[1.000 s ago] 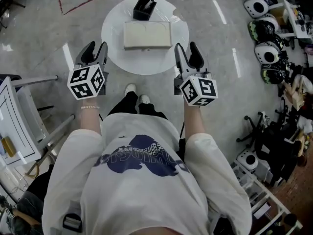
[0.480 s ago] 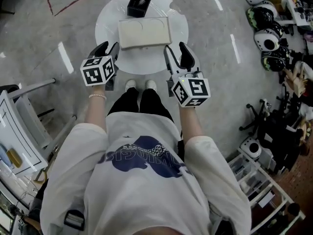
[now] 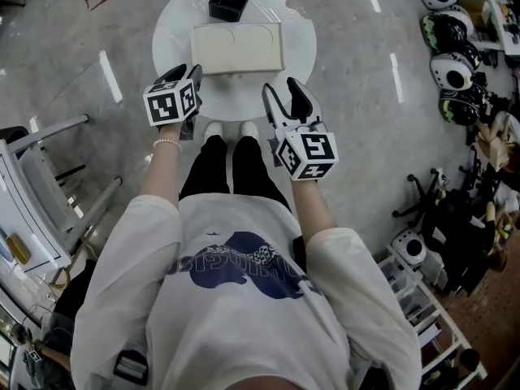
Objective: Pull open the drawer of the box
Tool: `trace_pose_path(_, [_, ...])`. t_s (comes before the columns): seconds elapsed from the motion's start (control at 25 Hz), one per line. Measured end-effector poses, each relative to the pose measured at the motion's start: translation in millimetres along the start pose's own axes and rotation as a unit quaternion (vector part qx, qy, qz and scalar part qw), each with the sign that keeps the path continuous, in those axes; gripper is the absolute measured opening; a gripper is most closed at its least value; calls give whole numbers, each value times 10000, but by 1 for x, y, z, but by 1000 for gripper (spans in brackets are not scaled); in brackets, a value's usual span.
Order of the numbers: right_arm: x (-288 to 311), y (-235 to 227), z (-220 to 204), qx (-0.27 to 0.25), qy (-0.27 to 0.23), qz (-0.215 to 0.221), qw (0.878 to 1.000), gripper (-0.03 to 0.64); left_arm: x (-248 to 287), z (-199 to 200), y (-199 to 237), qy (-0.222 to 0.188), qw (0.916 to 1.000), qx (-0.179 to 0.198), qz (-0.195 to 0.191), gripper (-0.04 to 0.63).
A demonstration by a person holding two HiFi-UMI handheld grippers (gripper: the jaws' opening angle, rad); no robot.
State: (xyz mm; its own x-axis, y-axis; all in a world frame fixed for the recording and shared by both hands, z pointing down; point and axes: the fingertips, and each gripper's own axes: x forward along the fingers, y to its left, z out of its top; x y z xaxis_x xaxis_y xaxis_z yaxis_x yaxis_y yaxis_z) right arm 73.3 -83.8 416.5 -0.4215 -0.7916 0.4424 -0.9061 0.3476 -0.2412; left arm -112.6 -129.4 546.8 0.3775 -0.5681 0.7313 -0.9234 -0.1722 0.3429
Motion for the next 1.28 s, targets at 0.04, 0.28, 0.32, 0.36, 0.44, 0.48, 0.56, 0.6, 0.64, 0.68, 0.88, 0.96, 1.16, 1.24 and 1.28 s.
trace_pose_path(0.04, [2,-2,-5,12,53,10,10000,212,4,-2,1,40,10000,-35,44,153])
trace_pose_path(0.28, [16,-13,-29,92,272,-11,9996,212,21,-6,6,241,9995,-127,143,153])
trace_pose_path(0.32, [18,-13,-32,91,313,2,9995,212,22,-6,6,248,9995,-142,154,152])
trace_pose_path(0.36, [19,-13,-36,83,359,21,9993,212,23,-6,6,246,9994,-156,166,149])
trace_pose_path(0.44, [23,-12,-44,74,456,59,9989,212,21,-6,7,238,9994,-169,205,143])
trace_pose_path(0.48, [24,-12,-48,78,507,70,9987,212,21,-7,7,227,9993,-194,209,140])
trace_pose_path(0.56, [28,-12,-56,71,625,84,9980,212,20,-7,6,202,9993,-258,201,128])
trace_pose_path(0.6, [31,-11,-61,57,698,90,9975,212,19,-7,5,192,9993,-261,205,118])
trace_pose_path(0.64, [34,-11,-65,41,780,95,9969,212,19,-7,4,182,9993,-248,216,101])
trace_pose_path(0.68, [37,-10,-70,26,864,98,9962,212,19,-7,4,174,9993,-238,229,101])
trace_pose_path(0.88, [61,-3,-95,-22,1254,96,9921,212,17,-6,6,162,9989,-384,219,94])
trace_pose_path(0.96, [72,1,-106,-87,1408,90,9900,212,17,-6,7,189,9987,-403,236,92])
trace_pose_path(1.16, [98,2,-133,-68,1679,-95,9857,212,19,-9,9,117,9985,-493,213,87])
trace_pose_path(1.24, [106,3,-141,29,1743,-180,9845,212,18,-10,10,58,9983,-539,203,87])
trace_pose_path(1.28, [110,4,-144,44,1776,-197,9839,212,18,-10,11,23,9982,-559,194,86])
